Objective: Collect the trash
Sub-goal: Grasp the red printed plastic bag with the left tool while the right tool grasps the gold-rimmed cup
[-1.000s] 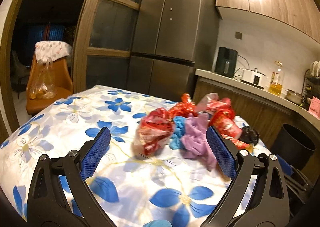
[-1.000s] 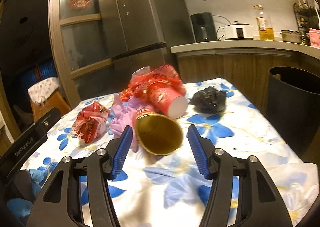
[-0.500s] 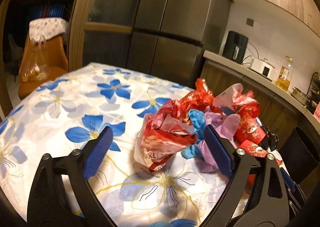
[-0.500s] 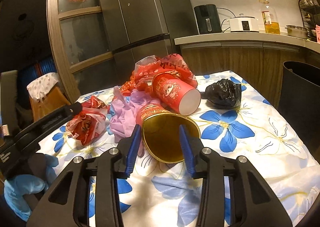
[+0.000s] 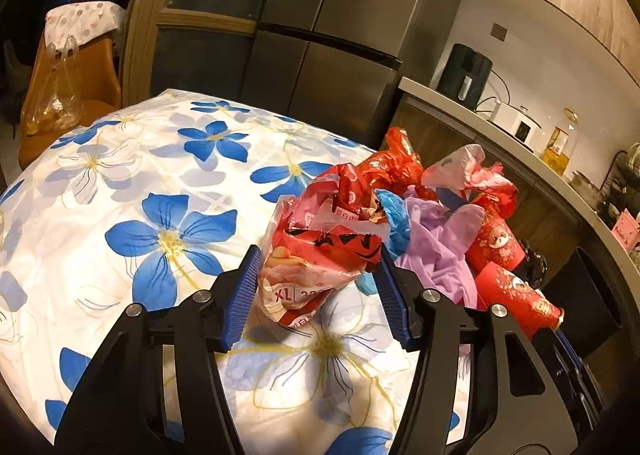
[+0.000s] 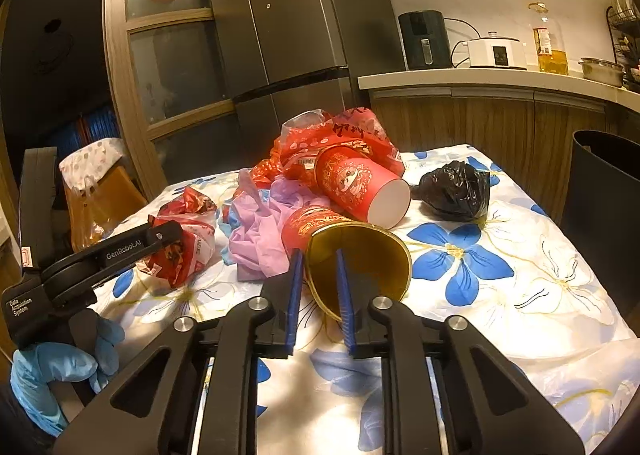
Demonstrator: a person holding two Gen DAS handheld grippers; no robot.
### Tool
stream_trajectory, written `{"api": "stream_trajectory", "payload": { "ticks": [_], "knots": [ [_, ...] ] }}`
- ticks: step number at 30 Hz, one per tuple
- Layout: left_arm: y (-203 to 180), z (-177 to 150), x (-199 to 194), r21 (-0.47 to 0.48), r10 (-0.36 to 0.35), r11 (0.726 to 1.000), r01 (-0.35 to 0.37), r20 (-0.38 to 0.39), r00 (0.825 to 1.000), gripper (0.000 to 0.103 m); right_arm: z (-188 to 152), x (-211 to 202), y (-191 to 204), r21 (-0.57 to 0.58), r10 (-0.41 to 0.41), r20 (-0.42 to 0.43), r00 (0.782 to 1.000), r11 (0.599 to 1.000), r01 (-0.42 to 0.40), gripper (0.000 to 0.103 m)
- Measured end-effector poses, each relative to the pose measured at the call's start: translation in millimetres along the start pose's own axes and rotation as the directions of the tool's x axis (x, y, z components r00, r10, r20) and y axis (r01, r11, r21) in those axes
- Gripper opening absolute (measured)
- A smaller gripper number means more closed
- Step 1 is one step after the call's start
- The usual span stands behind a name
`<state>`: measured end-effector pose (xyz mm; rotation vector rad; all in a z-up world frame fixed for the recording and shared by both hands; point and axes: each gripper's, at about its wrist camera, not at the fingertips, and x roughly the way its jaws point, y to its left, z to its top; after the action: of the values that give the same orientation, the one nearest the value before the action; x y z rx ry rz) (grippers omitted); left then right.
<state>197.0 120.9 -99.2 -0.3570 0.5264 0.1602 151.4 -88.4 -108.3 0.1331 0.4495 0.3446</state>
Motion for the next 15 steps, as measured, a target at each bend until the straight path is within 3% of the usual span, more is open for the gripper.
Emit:
{"api": "stream_trajectory", "payload": {
  "ticks": [7, 15],
  "knots": [
    [-2, -6, -12, 0.001, -0.011, 1.0, 0.011, 0.006, 1.0, 0.043, 3, -7, -2, -0.005, 0.002, 0.014, 1.0, 1.0, -0.002, 0.004],
    [-10, -13, -30, 0.021, -0.018, 1.0, 0.018, 0.015, 1.0, 0.035, 5, -21, -6, -0.016, 0.012, 0.04, 0.999, 1.0, -0.011, 0.003]
  ]
}}
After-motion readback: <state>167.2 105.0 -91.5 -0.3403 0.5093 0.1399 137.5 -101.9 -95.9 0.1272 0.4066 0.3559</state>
